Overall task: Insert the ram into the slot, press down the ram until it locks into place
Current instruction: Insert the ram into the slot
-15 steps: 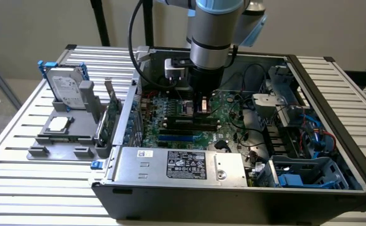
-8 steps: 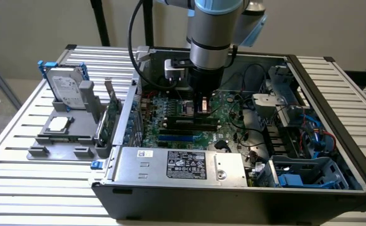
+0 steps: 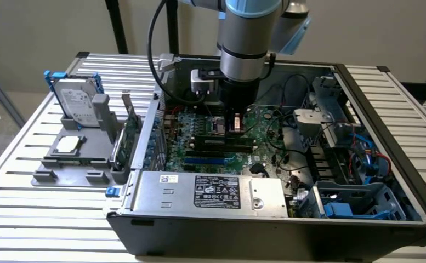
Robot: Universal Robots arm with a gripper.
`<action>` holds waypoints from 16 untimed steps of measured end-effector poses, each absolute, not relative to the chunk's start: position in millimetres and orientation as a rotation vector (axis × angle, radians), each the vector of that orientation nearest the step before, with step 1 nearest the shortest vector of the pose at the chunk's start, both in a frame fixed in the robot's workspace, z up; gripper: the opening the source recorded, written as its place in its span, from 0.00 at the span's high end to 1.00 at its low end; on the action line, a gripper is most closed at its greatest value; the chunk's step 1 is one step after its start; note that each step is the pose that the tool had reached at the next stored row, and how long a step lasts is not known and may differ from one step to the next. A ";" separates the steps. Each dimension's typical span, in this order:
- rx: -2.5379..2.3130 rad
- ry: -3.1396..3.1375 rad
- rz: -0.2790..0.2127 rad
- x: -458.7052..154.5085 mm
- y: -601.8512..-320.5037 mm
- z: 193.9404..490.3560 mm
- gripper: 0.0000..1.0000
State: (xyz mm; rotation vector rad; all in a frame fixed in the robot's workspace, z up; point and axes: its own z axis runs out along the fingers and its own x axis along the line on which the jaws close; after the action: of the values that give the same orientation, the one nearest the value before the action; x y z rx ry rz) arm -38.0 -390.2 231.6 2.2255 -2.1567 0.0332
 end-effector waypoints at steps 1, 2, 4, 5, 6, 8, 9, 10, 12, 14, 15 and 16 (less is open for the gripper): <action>2.225 -2.157 0.034 -37.9 -390.2 231.5 0.86; 2.225 -2.157 0.035 -38.0 -390.2 231.4 0.86; 2.225 -2.159 0.037 -38.0 -390.2 231.2 0.86; 2.225 -2.160 0.039 -38.0 -390.2 231.1 0.86; 2.224 -2.162 0.040 -38.0 -390.2 230.8 0.86; 2.223 -2.166 0.043 -38.0 -390.2 230.5 0.86; 2.222 -2.169 0.045 -38.1 -390.2 230.3 0.86; 2.220 -2.172 0.046 -38.3 -390.2 230.2 0.86; 2.215 -2.179 0.049 -39.1 -390.2 229.9 0.86; 2.212 -2.183 0.051 -40.1 -390.2 229.6 0.86; 2.211 -2.185 0.052 -40.4 -390.2 229.5 0.86; 2.211 -2.187 0.053 -40.6 -390.2 229.3 0.86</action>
State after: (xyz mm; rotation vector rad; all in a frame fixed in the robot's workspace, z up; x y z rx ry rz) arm -40.6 -390.2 229.3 2.2110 -2.1868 0.0531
